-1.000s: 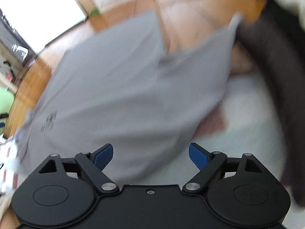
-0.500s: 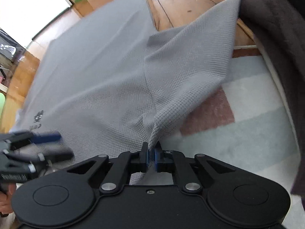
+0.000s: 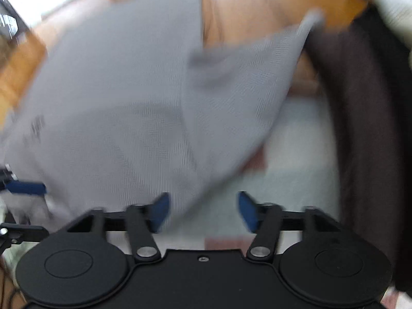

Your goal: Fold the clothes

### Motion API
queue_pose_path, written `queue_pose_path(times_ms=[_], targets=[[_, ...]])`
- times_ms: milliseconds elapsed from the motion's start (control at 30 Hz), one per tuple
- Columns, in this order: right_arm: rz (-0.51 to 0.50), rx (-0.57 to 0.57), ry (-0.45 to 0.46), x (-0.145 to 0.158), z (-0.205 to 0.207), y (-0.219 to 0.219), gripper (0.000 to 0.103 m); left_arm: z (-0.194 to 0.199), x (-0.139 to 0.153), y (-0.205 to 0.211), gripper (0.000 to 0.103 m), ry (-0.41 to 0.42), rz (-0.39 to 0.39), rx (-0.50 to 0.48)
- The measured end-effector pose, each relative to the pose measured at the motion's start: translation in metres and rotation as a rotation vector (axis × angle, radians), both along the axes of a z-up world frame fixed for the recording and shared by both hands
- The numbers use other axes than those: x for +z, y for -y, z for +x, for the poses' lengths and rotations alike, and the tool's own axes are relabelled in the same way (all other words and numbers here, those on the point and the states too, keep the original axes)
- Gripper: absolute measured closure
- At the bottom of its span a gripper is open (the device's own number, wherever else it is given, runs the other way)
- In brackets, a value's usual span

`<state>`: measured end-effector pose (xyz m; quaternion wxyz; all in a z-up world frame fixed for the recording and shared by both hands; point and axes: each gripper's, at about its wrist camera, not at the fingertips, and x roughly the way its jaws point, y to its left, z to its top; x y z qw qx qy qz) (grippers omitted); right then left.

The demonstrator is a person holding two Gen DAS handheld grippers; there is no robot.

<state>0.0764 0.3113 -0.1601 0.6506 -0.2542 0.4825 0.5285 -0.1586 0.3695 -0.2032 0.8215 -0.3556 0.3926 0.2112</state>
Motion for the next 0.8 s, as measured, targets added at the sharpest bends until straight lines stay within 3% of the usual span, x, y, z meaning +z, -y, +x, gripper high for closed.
queue_pose_path(times_ms=[67,233,367,467,533,567,600,733,800], targets=[[0.060,-0.080,0.010,-0.001,0.014,-0.002,0.015,0.007,-0.009,-0.005,0.017,0.015,-0.030,0.099],[0.133,-0.266,-0.007,-0.025,0.055,-0.015,0.015,0.026,-0.025,-0.014,0.019,-0.045,0.062,0.115],[0.167,-0.319,0.009,-0.044,0.066,-0.035,0.017,0.021,-0.027,-0.023,0.019,-0.050,0.004,0.117],[0.217,-0.205,0.149,-0.033,0.048,-0.056,0.037,0.011,-0.024,-0.020,0.020,-0.087,-0.023,0.136],[0.232,-0.101,0.274,-0.024,0.035,-0.066,0.057,0.002,-0.021,-0.019,0.020,-0.105,-0.040,0.161],[0.243,-0.055,0.342,-0.015,0.031,-0.068,0.087,-0.001,-0.022,-0.021,0.020,-0.111,-0.051,0.167],[0.257,-0.029,0.410,-0.007,0.025,-0.068,0.102,-0.003,-0.024,-0.023,0.020,-0.115,-0.063,0.175],[0.172,-0.140,0.490,-0.012,0.046,-0.050,0.102,-0.015,-0.025,-0.030,0.019,-0.091,-0.113,0.200],[0.127,-0.131,0.511,-0.030,0.055,-0.050,0.103,-0.014,-0.026,-0.032,0.019,-0.093,-0.121,0.199]])
